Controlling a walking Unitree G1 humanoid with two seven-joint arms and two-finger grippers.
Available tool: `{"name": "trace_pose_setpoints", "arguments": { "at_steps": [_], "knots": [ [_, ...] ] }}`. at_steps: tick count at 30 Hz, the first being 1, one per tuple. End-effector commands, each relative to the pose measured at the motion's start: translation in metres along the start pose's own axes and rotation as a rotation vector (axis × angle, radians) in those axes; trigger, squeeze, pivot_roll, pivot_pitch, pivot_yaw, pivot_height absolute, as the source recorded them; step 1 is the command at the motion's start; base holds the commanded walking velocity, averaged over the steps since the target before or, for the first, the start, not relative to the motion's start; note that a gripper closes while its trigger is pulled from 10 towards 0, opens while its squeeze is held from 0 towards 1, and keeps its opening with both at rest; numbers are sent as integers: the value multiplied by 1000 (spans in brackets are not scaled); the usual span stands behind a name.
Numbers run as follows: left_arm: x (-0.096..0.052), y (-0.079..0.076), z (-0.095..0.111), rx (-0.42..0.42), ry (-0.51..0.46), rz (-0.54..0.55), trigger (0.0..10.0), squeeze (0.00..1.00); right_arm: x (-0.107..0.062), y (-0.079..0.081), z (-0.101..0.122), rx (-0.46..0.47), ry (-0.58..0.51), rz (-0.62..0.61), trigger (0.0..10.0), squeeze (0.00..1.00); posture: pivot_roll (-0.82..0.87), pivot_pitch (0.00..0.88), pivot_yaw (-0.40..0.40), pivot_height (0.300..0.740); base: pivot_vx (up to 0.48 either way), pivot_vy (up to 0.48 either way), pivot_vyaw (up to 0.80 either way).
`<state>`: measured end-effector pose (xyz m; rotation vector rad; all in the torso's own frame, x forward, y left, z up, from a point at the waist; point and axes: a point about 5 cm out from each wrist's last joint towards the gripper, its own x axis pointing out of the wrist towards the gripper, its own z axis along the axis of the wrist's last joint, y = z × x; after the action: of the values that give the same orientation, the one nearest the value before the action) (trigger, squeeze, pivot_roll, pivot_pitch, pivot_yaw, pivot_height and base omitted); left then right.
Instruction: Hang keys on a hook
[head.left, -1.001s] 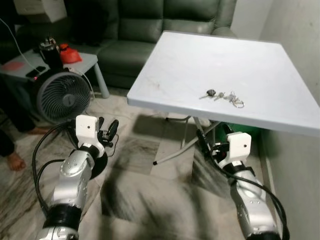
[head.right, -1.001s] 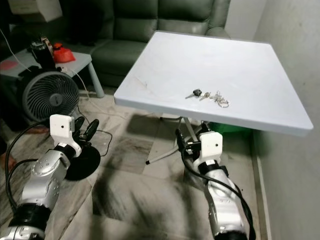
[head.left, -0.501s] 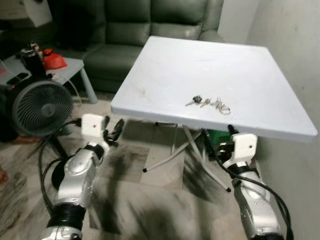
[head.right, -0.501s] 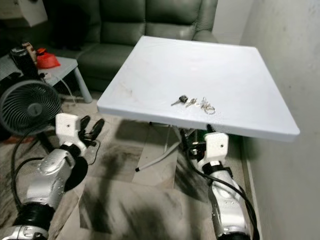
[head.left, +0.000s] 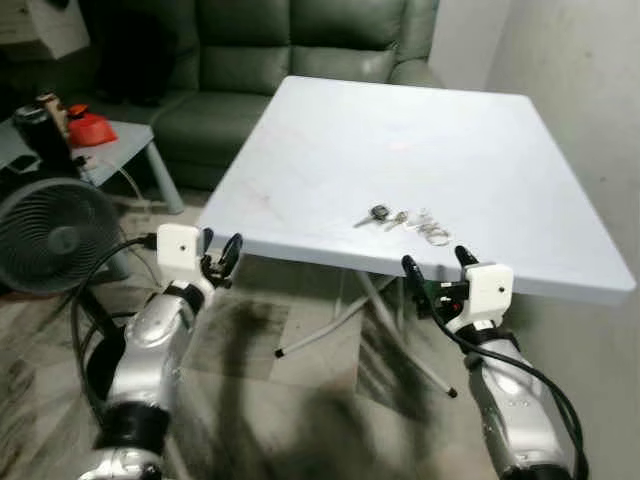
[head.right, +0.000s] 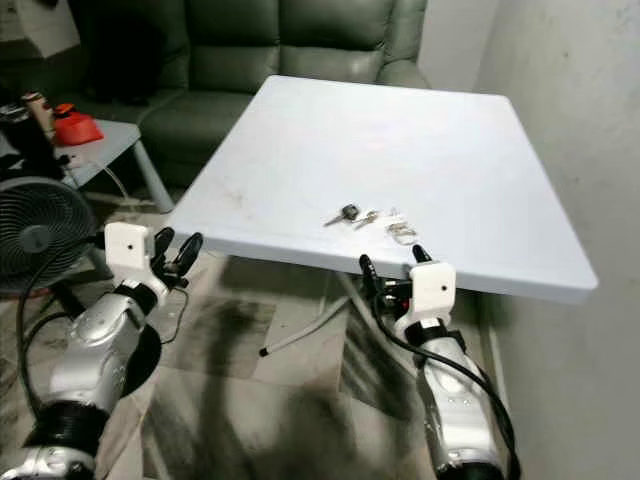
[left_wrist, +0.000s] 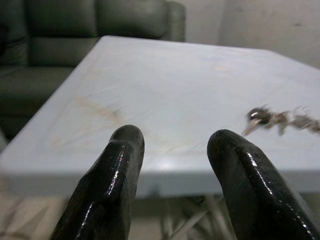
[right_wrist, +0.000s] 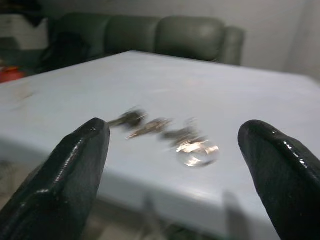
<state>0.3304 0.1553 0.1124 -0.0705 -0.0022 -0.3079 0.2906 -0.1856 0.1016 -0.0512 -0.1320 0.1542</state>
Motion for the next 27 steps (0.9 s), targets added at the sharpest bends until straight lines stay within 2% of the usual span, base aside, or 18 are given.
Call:
{"name": "trace_pose_setpoints", "arguments": {
  "at_steps": [1, 27],
  "knots": [
    [-2, 13, 6, 22, -7, 31, 10000, 0, 4, 6, 5, 11, -23, 21, 10000, 0, -137, 14, 0, 740, 326, 0, 0],
    [1, 12, 6, 2, -14, 34, 10000, 0, 7, 5, 6, 8, -27, 27, 10000, 0, -135, 10, -5, 740, 325, 0, 0]
  ]
}}
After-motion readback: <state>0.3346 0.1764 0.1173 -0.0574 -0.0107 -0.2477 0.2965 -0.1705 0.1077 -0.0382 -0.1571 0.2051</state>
